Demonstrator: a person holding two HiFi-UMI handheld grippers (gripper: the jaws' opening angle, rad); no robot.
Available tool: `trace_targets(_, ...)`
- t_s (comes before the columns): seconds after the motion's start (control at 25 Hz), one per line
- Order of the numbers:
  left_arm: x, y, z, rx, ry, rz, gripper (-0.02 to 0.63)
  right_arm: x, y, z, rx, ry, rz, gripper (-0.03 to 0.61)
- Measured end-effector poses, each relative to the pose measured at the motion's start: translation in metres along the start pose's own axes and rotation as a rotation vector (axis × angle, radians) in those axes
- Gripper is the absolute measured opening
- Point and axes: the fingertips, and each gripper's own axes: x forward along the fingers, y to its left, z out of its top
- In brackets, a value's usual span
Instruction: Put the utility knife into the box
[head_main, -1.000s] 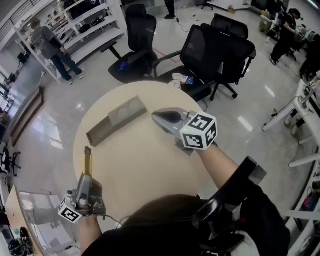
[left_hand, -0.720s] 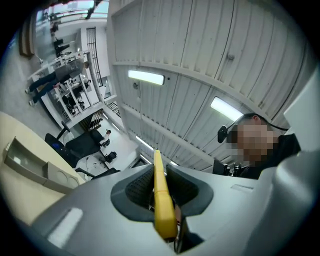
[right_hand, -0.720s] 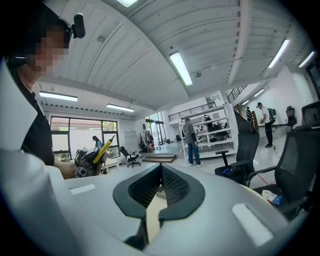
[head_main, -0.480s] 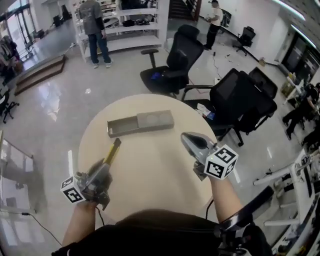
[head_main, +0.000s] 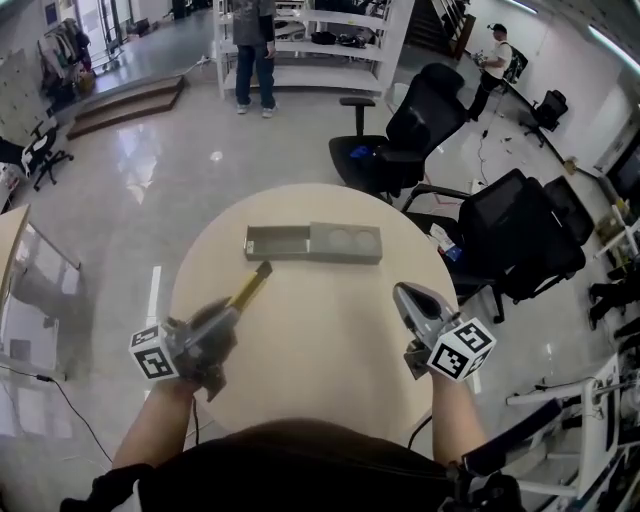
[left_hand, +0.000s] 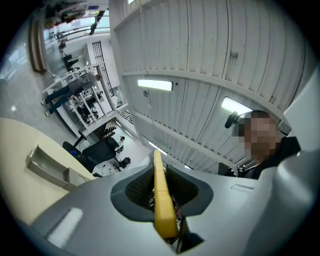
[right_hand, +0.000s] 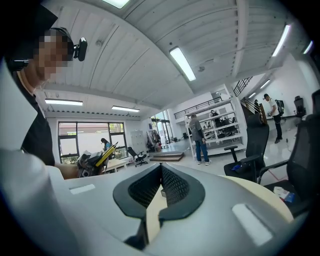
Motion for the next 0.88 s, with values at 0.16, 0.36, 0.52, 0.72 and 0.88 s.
trace_targets(0.16,0.003,0.017,0.012,0.028,0.009,0.016,0.072,0.008,-0.008,0.003,-0.011,0.000,-0.002,0.015)
trace_targets(0.36,0.012,0.046,0.049,0.117,0.029,0.069,0.072,0.031,-0.025,0.021,-0.054,-0.006,0.016,0.015)
trace_targets(0.52,0.022,0.076,0.071,0.173,0.074,0.130,0.072,0.055,-0.041,0.028,-0.072,-0.012,0.032,0.015)
trace_targets(0.72,0.042,0.127,0.081,0.221,0.153,0.168,0.072,0.094,-0.067,0.020,-0.075,0.004,0.047,0.015)
trace_targets(0.88,0.060,0.176,0.081,0.252,0.208,0.180,0.072,0.127,-0.089,0.006,-0.069,0.021,0.060,0.015)
